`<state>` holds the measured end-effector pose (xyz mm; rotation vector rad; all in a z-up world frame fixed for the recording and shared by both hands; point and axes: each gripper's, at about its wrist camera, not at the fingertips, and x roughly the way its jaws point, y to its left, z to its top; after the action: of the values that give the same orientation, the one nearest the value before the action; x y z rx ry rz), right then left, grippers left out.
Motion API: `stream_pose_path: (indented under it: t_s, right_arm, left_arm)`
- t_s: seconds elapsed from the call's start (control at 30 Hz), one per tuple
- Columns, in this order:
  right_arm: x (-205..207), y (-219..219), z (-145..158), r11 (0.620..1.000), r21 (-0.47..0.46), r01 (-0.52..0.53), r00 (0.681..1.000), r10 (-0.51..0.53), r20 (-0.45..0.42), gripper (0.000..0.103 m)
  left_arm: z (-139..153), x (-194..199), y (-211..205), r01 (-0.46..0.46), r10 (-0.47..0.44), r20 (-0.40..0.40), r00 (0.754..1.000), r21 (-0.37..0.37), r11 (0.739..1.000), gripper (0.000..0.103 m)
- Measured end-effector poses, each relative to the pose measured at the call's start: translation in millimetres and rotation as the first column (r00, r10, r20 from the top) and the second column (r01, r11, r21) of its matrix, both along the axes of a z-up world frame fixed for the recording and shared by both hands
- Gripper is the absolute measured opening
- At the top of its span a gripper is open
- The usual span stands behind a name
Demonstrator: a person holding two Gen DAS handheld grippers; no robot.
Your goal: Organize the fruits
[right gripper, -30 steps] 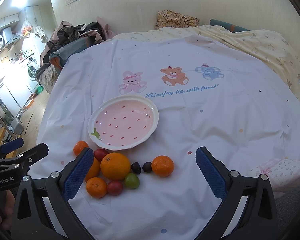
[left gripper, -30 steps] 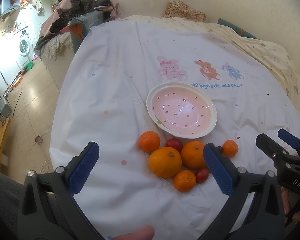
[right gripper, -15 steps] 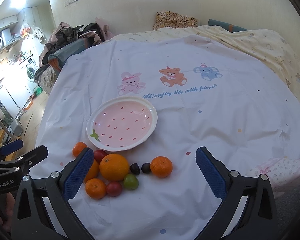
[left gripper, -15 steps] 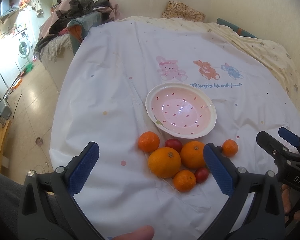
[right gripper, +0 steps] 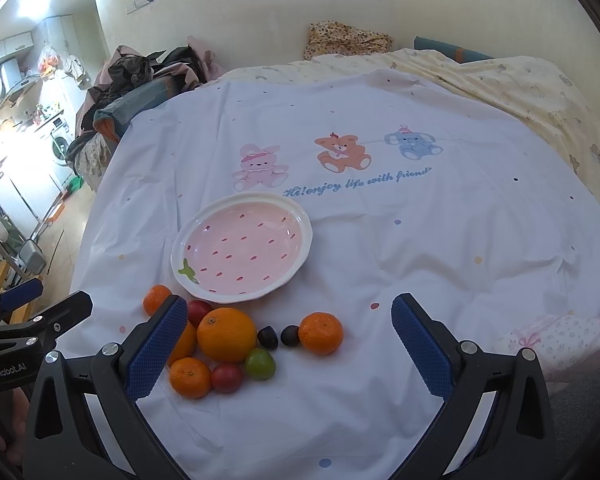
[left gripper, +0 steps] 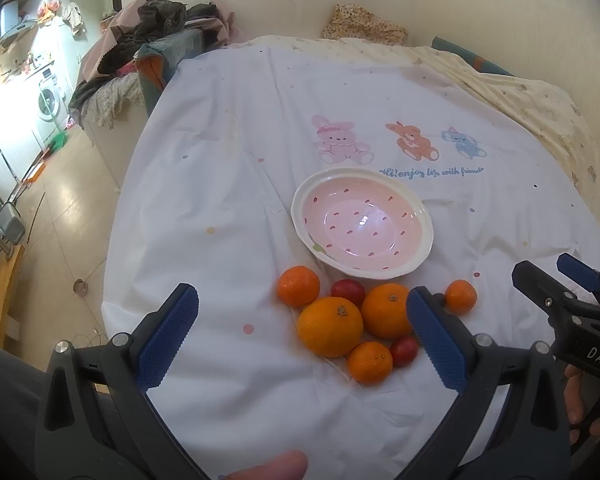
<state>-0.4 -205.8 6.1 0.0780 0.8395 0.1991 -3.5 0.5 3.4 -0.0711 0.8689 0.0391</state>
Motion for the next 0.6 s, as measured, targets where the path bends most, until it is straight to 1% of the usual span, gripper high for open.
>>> stream_pose_path:
  t_s: [0.27, 0.33, 0.4, 0.43, 0.5, 0.53, 0.57, 0.6]
  right_arm:
    - [1, 0, -2, 1.0, 0.002, 0.0, 1.0, 0.0, -0.008, 0.103]
    - [3, -3, -3, 1.0, 0.018, -0.003, 1.0, 0.003, -0.026, 0.103]
    - [8, -8, -3, 0.999, 0.041, -0.008, 0.998, 0.011, -0.06, 0.103]
    - [11, -11, -3, 0.999, 0.052, -0.014, 0.997, 0.018, -0.08, 0.103]
    - [18, -19, -3, 0.999, 0.05, -0.014, 0.993, 0.02, -0.115, 0.103]
    - [21, -24, -3, 0.998, 0.054, -0.013, 0.992, 0.019, -0.126, 0.103]
    - [23, -28, -3, 0.999, 0.051, -0.005, 0.991, 0.012, -0.136, 0.103]
    - [25, -32, -4, 0.999, 0.041, 0.008, 0.989, -0.002, -0.147, 0.103]
  left_arm:
    - [-1, 1, 0, 0.0, 0.0, -0.012, 1.0, -0.003, 1.0, 0.102]
    - [-4, 5, 1, 0.01, -0.01, -0.065, 0.998, 0.008, 1.0, 0.102]
    - [-12, 12, 1, 0.036, -0.033, -0.151, 0.988, 0.019, 0.999, 0.102]
    - [-18, 16, 0, 0.054, -0.05, -0.206, 0.977, 0.015, 0.998, 0.102]
    - [-29, 20, -2, 0.078, -0.074, -0.272, 0.959, 0.003, 0.997, 0.102]
    - [-36, 20, -5, 0.099, -0.091, -0.31, 0.946, 0.009, 0.995, 0.102]
    - [-44, 21, -10, 0.123, -0.109, -0.35, 0.93, 0.019, 0.992, 0.102]
    - [-54, 21, -16, 0.156, -0.137, -0.395, 0.908, 0.016, 0.988, 0.101]
